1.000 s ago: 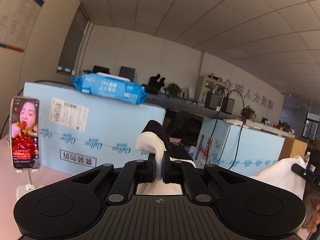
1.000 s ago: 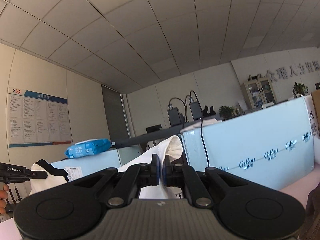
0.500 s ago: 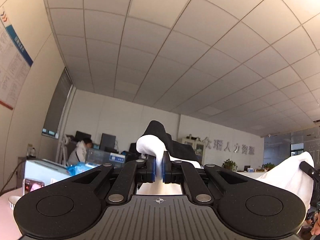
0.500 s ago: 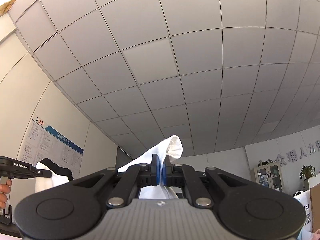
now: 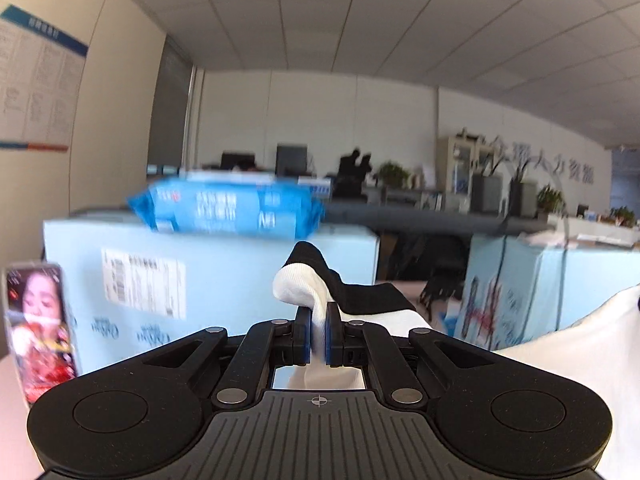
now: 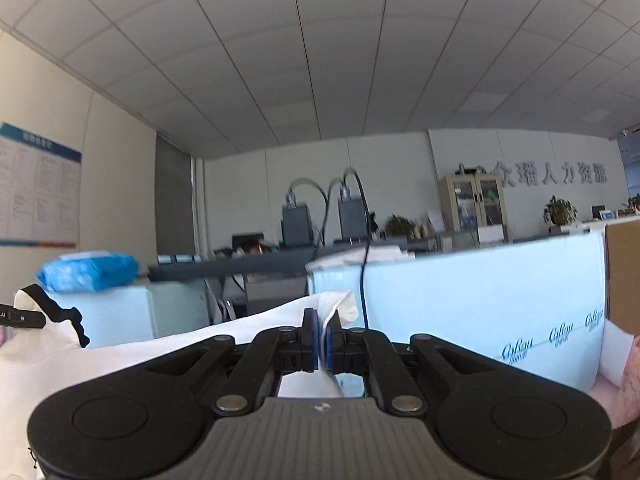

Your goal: Fold clothes

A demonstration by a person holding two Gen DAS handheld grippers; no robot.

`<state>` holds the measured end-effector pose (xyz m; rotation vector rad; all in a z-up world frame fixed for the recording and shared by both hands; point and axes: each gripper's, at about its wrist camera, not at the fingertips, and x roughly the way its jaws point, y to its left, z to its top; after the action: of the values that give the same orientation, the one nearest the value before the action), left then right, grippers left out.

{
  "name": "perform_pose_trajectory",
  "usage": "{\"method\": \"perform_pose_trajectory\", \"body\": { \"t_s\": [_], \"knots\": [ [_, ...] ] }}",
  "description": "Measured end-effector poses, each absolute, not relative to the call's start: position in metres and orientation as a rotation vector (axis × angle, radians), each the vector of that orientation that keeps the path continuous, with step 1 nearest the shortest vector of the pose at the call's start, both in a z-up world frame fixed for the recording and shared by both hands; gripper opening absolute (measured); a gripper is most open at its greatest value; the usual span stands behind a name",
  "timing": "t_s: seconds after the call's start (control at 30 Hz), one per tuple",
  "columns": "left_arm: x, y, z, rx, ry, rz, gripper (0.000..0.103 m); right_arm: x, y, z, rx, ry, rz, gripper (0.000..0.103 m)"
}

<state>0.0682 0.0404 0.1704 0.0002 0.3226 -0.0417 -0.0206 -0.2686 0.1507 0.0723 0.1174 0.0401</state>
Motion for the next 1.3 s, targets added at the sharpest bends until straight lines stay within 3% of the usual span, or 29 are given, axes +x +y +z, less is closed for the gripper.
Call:
{"method": "perform_pose_trajectory", "body": {
  "t_s": [0.07,0.13,0.17,0.2,0.23,0.3,0.33,0.43,0.6,0.83,0.93,1.03,1.17,1.3],
  "knots": [
    [0.1,0.031,0.134,0.05,0.436,-0.035,0.021,0.024,-0.253,0.122,-0.016,0.265,0.042,0.014],
    [0.111,0.036,0.108,0.048,0.519,-0.022,0.055,0.049,-0.24,0.094,-0.081,0.379,0.036,0.032],
    [0.12,0.038,0.096,0.039,0.567,-0.008,0.063,0.054,-0.238,0.082,-0.103,0.404,0.03,0.038],
    [0.126,0.041,0.086,0.028,0.607,0.006,0.074,0.054,-0.237,0.078,-0.11,0.405,0.024,0.054],
    [0.124,0.048,0.086,0.014,0.608,0.029,0.078,0.051,-0.239,0.076,-0.101,0.387,0.016,0.072],
    [0.109,0.06,0.093,0.015,0.578,0.077,0.086,0.032,-0.248,0.082,-0.04,0.332,0.006,0.086],
    [0.1,0.065,0.1,0.043,0.538,0.118,0.091,0.02,-0.257,0.093,0.021,0.298,-0.004,0.087],
    [0.072,0.089,0.124,0.107,0.45,0.218,0.095,-0.024,-0.285,0.117,0.232,0.279,0.01,0.092],
    [-0.017,0.147,0.153,-0.03,0.543,0.039,0.1,-0.101,-0.314,0.129,0.381,0.375,0.262,0.098],
    [-0.115,0.215,0.076,-0.376,0.938,-0.212,0.1,-0.193,-0.347,0.073,0.656,0.709,0.457,0.098],
    [-0.14,0.201,0.041,-0.4,1.0,-0.26,0.1,-0.217,-0.344,0.043,0.751,0.815,0.435,0.098],
    [-0.14,0.178,0.019,-0.409,1.018,-0.295,0.102,-0.222,-0.335,0.028,0.79,0.831,0.289,0.098],
    [-0.129,0.151,0.012,-0.399,0.899,-0.312,0.102,-0.21,-0.328,0.005,0.884,0.855,0.325,0.098],
    [-0.104,0.124,0.007,-0.406,0.827,-0.281,0.102,-0.199,-0.322,0.0,0.909,0.765,0.264,0.097]
  ]
}}
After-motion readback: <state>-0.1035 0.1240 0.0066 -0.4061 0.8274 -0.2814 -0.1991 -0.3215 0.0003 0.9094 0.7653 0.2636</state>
